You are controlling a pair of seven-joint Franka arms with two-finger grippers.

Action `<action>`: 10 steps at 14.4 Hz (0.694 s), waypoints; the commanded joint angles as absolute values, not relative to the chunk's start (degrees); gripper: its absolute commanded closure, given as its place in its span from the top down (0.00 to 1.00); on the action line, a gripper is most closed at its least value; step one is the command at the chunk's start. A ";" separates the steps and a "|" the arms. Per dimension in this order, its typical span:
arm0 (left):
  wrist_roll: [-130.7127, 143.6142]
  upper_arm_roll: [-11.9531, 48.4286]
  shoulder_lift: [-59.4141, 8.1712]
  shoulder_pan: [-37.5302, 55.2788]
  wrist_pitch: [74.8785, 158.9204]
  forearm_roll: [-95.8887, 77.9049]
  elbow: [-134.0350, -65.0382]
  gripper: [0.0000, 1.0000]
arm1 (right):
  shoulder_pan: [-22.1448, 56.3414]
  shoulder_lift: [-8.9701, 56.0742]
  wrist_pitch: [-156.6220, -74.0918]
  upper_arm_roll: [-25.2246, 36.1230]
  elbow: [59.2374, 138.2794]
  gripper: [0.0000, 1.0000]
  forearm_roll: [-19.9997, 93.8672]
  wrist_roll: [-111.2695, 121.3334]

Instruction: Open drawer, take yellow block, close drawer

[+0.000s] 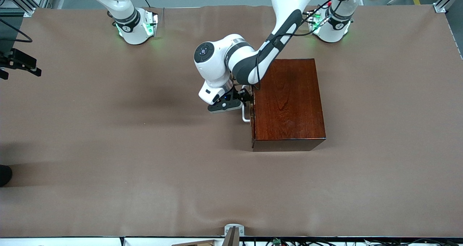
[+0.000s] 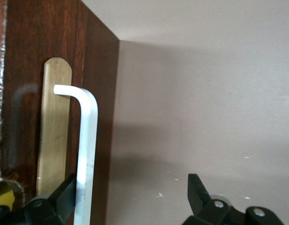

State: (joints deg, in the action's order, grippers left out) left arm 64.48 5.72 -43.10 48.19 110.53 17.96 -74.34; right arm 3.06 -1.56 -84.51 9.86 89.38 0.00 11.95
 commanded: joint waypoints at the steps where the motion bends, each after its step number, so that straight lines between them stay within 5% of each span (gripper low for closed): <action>1: 68.28 6.15 -44.82 49.74 113.45 18.37 -72.51 1.00 | 2.11 -0.88 -83.76 9.40 87.89 1.00 -0.09 12.66; 10: 75.66 6.33 -48.25 53.26 123.30 16.35 -69.70 1.00 | 1.58 -0.70 -83.58 9.40 88.24 1.00 -0.26 12.39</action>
